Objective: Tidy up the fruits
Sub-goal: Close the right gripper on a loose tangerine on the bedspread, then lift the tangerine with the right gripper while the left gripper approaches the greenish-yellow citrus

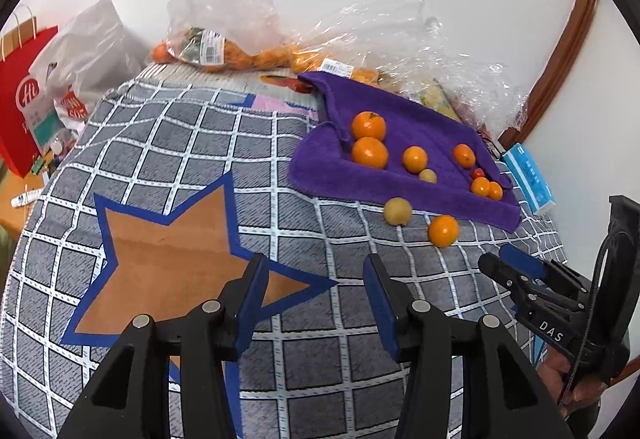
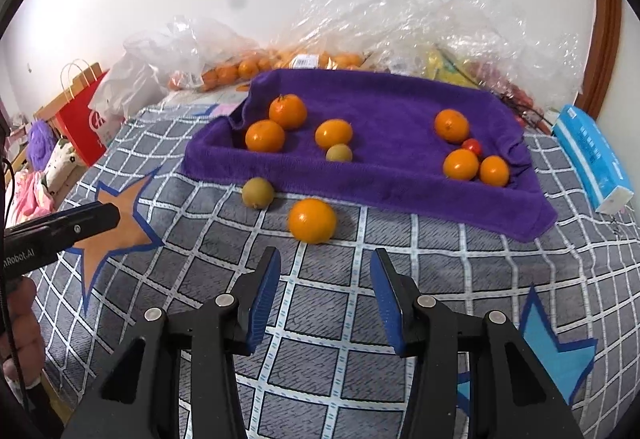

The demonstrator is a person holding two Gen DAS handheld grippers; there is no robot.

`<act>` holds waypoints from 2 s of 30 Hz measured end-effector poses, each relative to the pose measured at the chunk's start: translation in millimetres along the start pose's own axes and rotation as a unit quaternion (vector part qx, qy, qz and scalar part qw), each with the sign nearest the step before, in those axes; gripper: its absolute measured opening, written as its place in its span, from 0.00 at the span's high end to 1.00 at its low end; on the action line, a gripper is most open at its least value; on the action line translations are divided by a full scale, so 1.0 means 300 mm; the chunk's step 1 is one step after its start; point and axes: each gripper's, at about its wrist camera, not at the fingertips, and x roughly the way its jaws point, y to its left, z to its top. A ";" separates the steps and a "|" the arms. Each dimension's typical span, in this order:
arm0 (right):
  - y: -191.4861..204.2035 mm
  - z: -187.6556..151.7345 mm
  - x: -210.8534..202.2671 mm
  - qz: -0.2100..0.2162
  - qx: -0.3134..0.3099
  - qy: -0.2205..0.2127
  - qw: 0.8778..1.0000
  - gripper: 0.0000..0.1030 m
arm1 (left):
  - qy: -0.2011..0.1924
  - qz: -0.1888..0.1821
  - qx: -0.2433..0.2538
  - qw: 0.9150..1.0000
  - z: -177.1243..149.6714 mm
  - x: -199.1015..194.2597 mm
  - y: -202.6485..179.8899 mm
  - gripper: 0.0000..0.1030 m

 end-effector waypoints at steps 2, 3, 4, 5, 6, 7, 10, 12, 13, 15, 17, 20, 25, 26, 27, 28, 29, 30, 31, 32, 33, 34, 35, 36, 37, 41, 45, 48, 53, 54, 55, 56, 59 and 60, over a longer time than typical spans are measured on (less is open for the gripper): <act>0.009 0.005 0.017 0.000 0.000 0.003 1.000 0.57 | 0.003 0.001 -0.001 1.000 0.002 0.010 0.010 0.54; 0.013 0.009 0.026 0.001 0.000 0.003 1.000 0.57 | 0.004 0.001 -0.002 1.000 0.003 0.014 0.015 0.54; 0.016 0.013 0.035 0.001 0.001 0.003 1.000 0.57 | 0.004 0.000 -0.002 1.000 0.004 0.017 0.019 0.53; 0.020 0.019 0.046 0.001 0.001 0.004 1.000 0.57 | 0.004 -0.001 -0.002 1.000 0.006 0.021 0.023 0.53; 0.022 0.024 0.056 0.002 0.001 0.004 1.000 0.58 | 0.004 -0.001 -0.002 1.000 0.007 0.024 0.027 0.53; 0.025 0.028 0.067 0.003 0.001 0.005 1.000 0.58 | 0.005 -0.001 -0.003 1.000 0.010 0.029 0.031 0.53; 0.028 0.045 0.111 0.003 0.001 0.013 1.000 0.59 | 0.009 -0.001 -0.008 1.000 0.018 0.046 0.043 0.52; 0.026 0.054 0.138 0.003 0.001 0.017 1.000 0.59 | 0.012 -0.001 -0.009 1.000 0.022 0.058 0.045 0.52; 0.024 0.057 0.149 0.003 0.002 0.018 1.000 0.59 | 0.014 0.000 -0.009 1.000 0.024 0.063 0.046 0.52; 0.017 0.065 0.173 0.004 0.005 0.022 1.000 0.59 | 0.016 0.001 -0.007 1.000 0.028 0.070 0.048 0.52; 0.014 0.072 0.197 0.009 0.008 0.025 1.000 0.60 | 0.018 0.002 -0.007 1.000 0.031 0.078 0.048 0.52; 0.014 0.076 0.213 0.010 0.007 0.023 1.000 0.64 | 0.021 0.000 -0.007 1.000 0.038 0.089 0.045 0.52; 0.019 0.069 0.188 0.010 -0.005 0.013 1.000 0.64 | 0.027 0.004 0.008 1.000 0.050 0.104 0.002 0.52; 0.015 0.066 0.179 0.010 -0.007 0.010 1.000 0.64 | 0.028 0.004 0.012 1.000 0.051 0.105 -0.011 0.52; 0.011 0.062 0.168 0.008 -0.008 0.007 1.000 0.64 | 0.027 0.004 0.015 1.000 0.053 0.106 -0.022 0.52; 0.007 0.058 0.160 0.007 -0.008 0.004 1.000 0.64 | 0.027 0.003 0.018 0.999 0.052 0.107 -0.034 0.52; 0.000 0.053 0.148 0.005 -0.008 0.002 1.000 0.64 | 0.028 0.003 0.021 0.999 0.051 0.108 -0.044 0.52; -0.007 0.051 0.140 0.003 -0.007 0.000 1.000 0.64 | 0.030 0.003 0.024 0.999 0.048 0.111 -0.056 0.52; -0.015 0.046 0.131 0.003 -0.006 -0.001 1.000 0.64 | 0.032 0.004 0.027 0.999 0.045 0.113 -0.067 0.52; -0.027 0.040 0.119 0.002 -0.004 -0.002 1.000 0.64 | 0.034 0.005 0.030 0.999 0.039 0.116 -0.081 0.52; -0.037 0.037 0.113 0.002 -0.002 -0.002 1.000 0.64 | 0.036 0.005 0.033 0.999 0.037 0.119 -0.092 0.52; -0.048 0.034 0.105 0.001 0.000 -0.002 1.000 0.64 | 0.038 0.005 0.036 0.999 0.033 0.121 -0.104 0.52; -0.062 0.028 0.094 0.000 0.004 -0.004 1.000 0.64 | 0.040 0.007 0.040 0.998 0.028 0.123 -0.119 0.52; -0.074 0.023 0.085 -0.001 0.007 -0.005 1.000 0.64 | 0.042 0.008 0.043 0.998 0.026 0.125 -0.130 0.52; -0.086 0.017 0.076 -0.002 0.011 -0.006 1.000 0.64 | 0.043 0.010 0.047 0.998 0.023 0.125 -0.144 0.52; -0.130 -0.009 0.041 -0.005 0.023 -0.013 1.000 0.64 | 0.045 0.014 0.059 0.997 0.010 0.123 -0.190 0.52; -0.163 -0.031 0.014 -0.008 0.029 -0.018 0.999 0.64 | 0.048 0.018 0.067 0.996 0.001 0.120 -0.223 0.52; -0.186 -0.045 -0.008 -0.009 0.035 -0.023 0.999 0.64 | 0.050 0.022 0.073 0.996 -0.004 0.119 -0.249 0.52; -0.223 -0.067 -0.039 -0.012 0.043 -0.030 0.999 0.64 | 0.049 0.026 0.081 0.995 -0.010 0.115 -0.284 0.52; -0.228 -0.069 -0.042 -0.014 0.044 -0.031 0.998 0.64 | 0.049 0.027 0.082 0.995 -0.011 0.117 -0.290 0.52; -0.235 -0.072 -0.046 -0.015 0.045 -0.032 0.998 0.64 | 0.050 0.028 0.083 0.995 -0.012 0.118 -0.296 0.52; -0.245 -0.077 -0.052 -0.016 0.048 -0.033 0.998 0.64 | 0.052 0.028 0.084 0.995 -0.013 0.119 -0.303 0.52; -0.268 -0.088 -0.067 -0.016 0.055 -0.035 0.998 0.64 | 0.053 0.031 0.091 0.994 -0.013 0.121 -0.321 0.52; -0.274 -0.092 -0.071 -0.016 0.056 -0.036 0.998 0.64 | 0.053 0.032 0.092 0.994 -0.012 0.120 -0.326 0.52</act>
